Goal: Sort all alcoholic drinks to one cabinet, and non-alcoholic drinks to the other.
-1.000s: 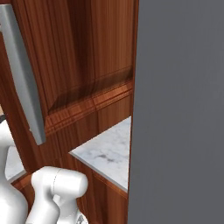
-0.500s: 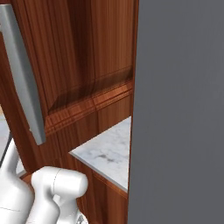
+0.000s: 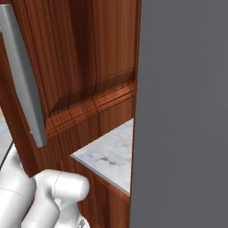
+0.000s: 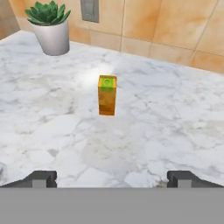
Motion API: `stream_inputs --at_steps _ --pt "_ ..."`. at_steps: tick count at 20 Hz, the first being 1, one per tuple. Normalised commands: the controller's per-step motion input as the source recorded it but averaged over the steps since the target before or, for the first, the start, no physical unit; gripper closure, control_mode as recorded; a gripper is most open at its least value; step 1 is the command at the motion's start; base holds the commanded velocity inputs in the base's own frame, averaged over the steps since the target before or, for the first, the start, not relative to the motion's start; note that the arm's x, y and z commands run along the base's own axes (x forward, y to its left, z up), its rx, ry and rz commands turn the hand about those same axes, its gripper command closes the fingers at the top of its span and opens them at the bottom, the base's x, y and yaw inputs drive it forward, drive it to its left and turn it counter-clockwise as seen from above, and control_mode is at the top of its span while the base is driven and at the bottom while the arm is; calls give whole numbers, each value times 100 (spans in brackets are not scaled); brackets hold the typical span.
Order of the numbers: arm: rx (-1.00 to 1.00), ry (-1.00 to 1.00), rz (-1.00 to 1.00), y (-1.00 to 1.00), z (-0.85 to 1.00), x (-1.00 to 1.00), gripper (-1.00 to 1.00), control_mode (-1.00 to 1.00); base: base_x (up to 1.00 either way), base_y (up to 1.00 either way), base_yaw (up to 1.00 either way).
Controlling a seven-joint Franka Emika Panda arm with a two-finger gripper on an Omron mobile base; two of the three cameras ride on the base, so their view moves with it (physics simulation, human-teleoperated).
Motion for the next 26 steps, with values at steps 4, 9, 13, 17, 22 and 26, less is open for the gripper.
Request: stream_inputs --at_steps 4,9,13,17,22,26 --pt "3 6 -3 -8 0 18 -100 -100 0 0 0" --pt "1 3 -4 -2 -6 7 -100 -100 0 0 0" --pt "1 0 -3 -2 -8 2 -100 -100 0 0 0" --pt "2 0 -2 -11 -8 4 -100 -100 0 0 0" --pt "0 0 -1 0 -10 35 -100 -100 0 0 0" --pt "0 0 0 0 -7 38 -100 -100 0 0 0"
